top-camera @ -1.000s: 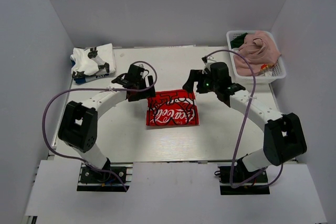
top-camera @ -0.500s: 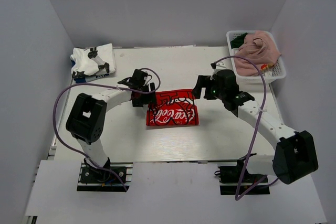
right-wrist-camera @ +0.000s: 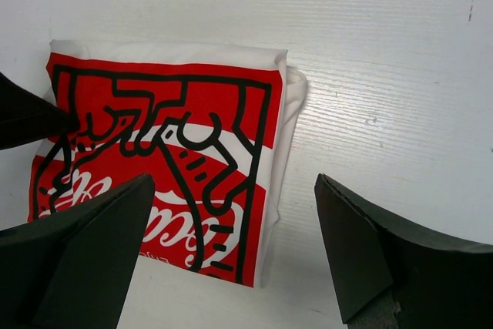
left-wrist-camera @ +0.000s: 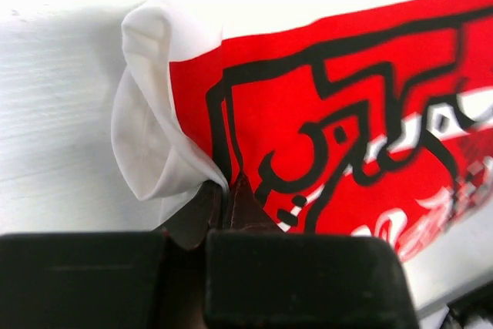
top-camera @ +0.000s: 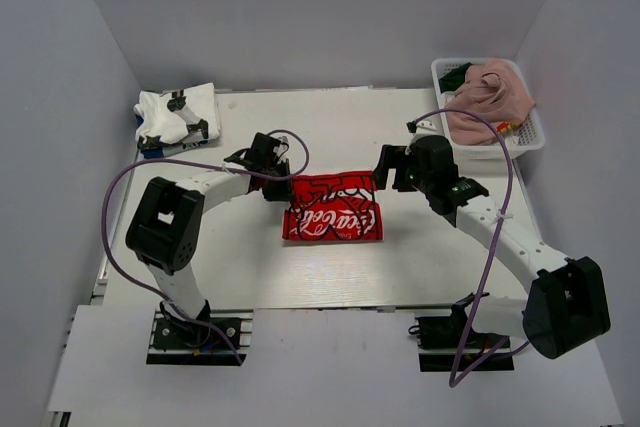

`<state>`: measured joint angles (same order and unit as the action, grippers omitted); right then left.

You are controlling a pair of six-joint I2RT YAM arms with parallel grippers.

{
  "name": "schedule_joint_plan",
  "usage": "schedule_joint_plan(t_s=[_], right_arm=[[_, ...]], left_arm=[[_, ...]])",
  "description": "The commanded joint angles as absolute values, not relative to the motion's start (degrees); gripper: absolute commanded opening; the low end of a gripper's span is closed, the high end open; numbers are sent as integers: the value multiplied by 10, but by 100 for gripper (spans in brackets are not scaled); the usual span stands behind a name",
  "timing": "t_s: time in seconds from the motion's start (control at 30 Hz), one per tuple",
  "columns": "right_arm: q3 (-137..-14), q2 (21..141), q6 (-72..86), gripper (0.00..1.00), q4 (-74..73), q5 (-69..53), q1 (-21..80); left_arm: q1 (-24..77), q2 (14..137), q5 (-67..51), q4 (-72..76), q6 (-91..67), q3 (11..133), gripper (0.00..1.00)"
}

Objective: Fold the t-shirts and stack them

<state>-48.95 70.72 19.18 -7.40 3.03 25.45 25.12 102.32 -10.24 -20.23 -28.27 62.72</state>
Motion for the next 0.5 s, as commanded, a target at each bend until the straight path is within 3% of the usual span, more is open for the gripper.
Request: schedule_joint_plan(t_s=[0.0,0.3,0.47], right_arm=[[-486,700,187,90,-71,34,252],[-480,695,193,90,-66,33,252],[-484,698,191,90,-71,35,251]], left_arm=[[244,952,-170,-155,-276,605,0],[234,914,-238,-43,-265,528,0],[215,975,-274,-8,-265,514,0]])
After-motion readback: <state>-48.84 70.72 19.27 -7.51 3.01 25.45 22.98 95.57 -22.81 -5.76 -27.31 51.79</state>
